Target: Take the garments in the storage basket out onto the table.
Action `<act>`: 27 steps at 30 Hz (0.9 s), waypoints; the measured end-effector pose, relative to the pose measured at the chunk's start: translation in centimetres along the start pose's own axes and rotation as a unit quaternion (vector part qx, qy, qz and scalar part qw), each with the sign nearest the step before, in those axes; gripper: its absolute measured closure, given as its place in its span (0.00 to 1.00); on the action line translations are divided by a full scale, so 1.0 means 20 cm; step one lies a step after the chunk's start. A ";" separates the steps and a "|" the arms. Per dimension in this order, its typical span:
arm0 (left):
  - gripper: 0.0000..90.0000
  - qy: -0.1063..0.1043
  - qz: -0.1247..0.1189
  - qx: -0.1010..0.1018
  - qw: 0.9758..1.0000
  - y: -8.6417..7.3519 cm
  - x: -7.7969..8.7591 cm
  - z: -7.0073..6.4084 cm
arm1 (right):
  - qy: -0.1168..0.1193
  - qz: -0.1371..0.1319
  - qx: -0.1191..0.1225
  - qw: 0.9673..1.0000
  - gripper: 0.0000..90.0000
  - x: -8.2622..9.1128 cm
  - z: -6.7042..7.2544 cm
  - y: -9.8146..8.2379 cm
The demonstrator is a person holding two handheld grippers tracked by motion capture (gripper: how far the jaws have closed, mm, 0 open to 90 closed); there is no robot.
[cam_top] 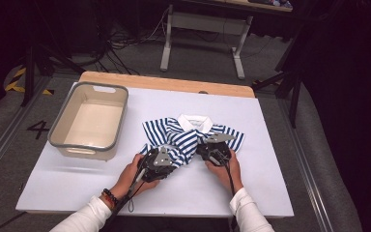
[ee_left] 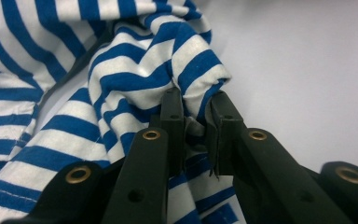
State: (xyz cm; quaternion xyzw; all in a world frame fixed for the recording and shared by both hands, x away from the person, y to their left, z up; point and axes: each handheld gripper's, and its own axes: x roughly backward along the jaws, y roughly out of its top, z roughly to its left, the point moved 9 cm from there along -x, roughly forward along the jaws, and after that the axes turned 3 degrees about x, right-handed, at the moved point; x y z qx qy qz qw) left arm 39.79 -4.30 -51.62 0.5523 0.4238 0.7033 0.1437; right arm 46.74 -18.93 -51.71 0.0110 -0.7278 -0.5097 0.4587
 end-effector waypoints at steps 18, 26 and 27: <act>0.82 0.048 -0.058 0.026 0.997 0.07 0.25 0.11 | -0.010 -0.017 0.018 1.000 0.98 0.36 -0.03 0.00; 0.82 0.008 -0.054 -0.035 0.998 0.13 0.20 -0.10 | -0.021 0.000 0.008 1.000 0.98 0.36 -0.03 -0.05; 0.82 0.000 -0.051 -0.045 0.998 0.14 0.18 -0.13 | -0.023 0.003 0.010 1.000 0.98 0.35 -0.03 -0.05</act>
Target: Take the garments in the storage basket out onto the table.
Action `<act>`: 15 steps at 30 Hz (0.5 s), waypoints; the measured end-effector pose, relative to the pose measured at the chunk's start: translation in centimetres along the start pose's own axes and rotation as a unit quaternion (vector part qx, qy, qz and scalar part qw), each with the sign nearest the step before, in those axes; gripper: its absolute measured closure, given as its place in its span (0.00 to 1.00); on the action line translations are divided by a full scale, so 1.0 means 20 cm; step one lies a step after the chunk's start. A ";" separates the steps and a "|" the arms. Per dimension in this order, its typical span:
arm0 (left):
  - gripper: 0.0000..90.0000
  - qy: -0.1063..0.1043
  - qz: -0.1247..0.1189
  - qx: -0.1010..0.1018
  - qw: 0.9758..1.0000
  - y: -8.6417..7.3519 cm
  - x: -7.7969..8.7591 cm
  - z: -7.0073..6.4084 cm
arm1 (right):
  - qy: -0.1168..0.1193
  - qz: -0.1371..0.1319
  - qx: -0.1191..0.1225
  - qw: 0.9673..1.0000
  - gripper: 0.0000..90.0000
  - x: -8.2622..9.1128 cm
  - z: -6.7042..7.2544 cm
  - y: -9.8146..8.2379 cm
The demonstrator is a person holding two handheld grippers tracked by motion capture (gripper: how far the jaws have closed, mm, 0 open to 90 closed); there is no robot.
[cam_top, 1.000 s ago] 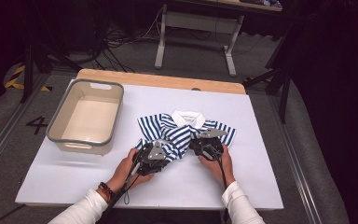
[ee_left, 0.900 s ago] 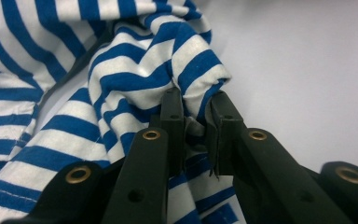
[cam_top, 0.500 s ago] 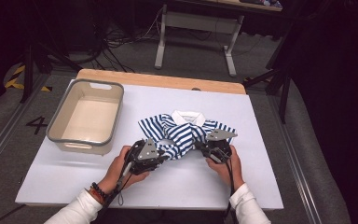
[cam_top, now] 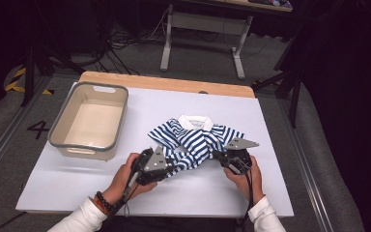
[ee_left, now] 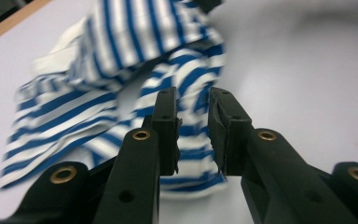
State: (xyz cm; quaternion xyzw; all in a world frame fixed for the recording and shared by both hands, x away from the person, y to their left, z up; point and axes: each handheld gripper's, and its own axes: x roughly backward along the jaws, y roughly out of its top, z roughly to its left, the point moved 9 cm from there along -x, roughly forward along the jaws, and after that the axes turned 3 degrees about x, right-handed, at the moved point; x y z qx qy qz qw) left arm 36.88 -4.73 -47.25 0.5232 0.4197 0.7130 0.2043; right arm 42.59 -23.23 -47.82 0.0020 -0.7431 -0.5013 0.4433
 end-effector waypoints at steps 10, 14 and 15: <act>0.64 -0.014 0.021 -0.001 1.000 0.05 -0.29 -0.13 | 0.000 -0.008 -0.007 1.000 0.98 0.00 0.02 0.00; 0.60 0.002 0.004 0.034 0.999 0.08 -0.36 -0.08 | 0.003 -0.011 -0.004 1.000 0.98 0.00 0.04 0.01; 0.60 0.007 -0.002 0.042 0.999 0.09 -0.38 -0.07 | 0.004 -0.012 -0.005 1.000 0.98 0.01 0.04 0.01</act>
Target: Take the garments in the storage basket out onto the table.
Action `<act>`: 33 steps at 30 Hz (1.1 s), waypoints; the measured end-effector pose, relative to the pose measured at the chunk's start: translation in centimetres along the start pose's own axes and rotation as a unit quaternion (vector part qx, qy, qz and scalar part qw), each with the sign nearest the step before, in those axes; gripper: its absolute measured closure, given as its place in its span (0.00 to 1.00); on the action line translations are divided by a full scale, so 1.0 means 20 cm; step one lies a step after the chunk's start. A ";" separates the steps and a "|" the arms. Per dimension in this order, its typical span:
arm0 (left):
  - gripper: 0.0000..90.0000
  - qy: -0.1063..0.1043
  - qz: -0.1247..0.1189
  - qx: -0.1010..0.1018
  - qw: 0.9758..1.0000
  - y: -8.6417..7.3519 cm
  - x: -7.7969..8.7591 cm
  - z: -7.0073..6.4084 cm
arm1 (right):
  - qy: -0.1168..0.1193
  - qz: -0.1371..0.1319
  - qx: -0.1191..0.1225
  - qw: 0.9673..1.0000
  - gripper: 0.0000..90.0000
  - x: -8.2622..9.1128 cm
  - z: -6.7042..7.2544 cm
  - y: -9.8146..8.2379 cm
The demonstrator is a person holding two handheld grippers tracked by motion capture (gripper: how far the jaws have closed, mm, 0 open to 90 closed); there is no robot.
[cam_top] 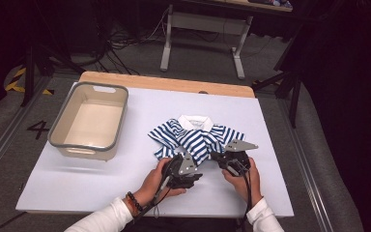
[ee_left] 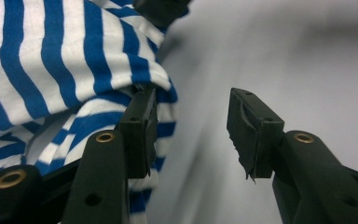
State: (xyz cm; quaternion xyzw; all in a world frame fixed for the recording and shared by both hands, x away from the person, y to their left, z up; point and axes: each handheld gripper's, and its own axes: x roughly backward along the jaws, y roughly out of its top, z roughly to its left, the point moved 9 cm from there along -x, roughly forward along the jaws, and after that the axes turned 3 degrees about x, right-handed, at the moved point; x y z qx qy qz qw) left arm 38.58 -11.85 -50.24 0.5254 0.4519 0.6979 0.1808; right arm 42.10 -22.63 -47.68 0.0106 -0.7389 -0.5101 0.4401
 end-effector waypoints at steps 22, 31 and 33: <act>0.98 0.009 -0.073 0.060 0.996 0.15 0.36 0.30 | -0.019 -0.037 0.004 0.999 0.99 0.16 -0.08 0.03; 0.98 0.044 -0.044 0.072 0.995 0.08 0.39 0.43 | -0.050 -0.039 -0.013 0.998 0.99 0.19 -0.19 -0.01; 0.98 0.050 -0.034 0.070 0.996 0.05 0.38 0.45 | -0.056 -0.030 -0.007 0.998 0.99 0.18 -0.21 -0.02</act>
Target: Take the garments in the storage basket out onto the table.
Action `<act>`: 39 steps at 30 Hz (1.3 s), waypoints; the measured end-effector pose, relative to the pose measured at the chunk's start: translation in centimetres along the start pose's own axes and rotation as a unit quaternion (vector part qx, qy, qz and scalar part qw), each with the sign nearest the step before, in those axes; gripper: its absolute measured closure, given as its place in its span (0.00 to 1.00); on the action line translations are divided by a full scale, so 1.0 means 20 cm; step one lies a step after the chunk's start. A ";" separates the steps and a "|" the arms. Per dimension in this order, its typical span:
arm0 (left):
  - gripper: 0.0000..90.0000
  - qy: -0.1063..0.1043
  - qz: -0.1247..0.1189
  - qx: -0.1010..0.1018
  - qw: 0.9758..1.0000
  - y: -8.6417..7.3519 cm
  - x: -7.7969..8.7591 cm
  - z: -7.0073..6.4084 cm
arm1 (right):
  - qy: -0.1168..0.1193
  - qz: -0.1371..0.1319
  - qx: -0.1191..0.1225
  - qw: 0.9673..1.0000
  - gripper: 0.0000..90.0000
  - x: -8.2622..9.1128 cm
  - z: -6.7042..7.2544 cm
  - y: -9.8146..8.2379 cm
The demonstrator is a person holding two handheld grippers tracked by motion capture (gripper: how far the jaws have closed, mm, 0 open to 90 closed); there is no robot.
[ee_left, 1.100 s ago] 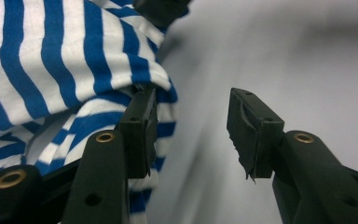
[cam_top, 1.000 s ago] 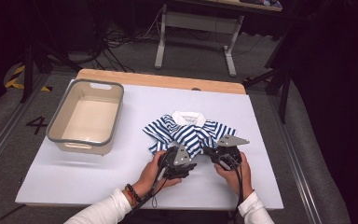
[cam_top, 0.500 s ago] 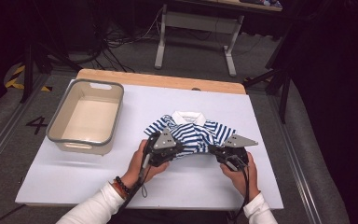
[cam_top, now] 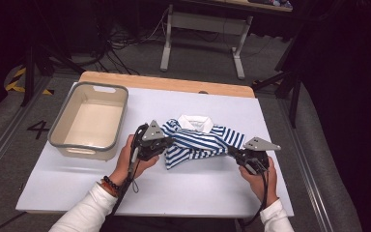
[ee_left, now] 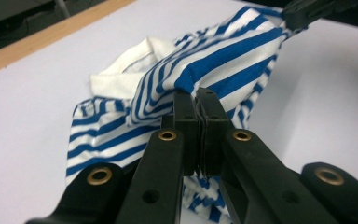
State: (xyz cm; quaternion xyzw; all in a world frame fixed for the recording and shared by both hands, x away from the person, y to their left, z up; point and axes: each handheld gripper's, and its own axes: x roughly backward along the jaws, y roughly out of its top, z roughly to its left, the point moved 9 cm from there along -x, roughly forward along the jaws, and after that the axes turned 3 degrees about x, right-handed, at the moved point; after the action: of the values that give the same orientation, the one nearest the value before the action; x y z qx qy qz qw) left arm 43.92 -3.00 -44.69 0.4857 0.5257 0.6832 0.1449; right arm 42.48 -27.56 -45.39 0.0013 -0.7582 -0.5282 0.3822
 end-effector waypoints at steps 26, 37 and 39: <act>0.69 -0.043 0.032 -0.057 0.997 -0.17 0.05 -0.26 | 0.025 -0.031 0.045 0.998 0.93 0.07 0.20 0.02; 0.65 -0.022 0.056 -0.030 0.998 -0.24 -0.12 -0.20 | 0.051 -0.005 0.088 0.995 0.60 -0.18 0.38 -0.02; 0.75 -0.029 0.054 -0.028 0.998 -0.24 -0.12 -0.19 | 0.053 -0.002 0.093 0.994 0.61 -0.23 0.39 -0.01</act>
State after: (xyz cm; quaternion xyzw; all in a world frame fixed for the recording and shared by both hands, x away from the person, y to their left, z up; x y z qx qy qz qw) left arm 40.53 -4.96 -50.04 0.5285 0.4754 0.6901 0.1362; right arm 41.20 -19.60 -49.43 0.0661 -0.7826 -0.4551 0.4195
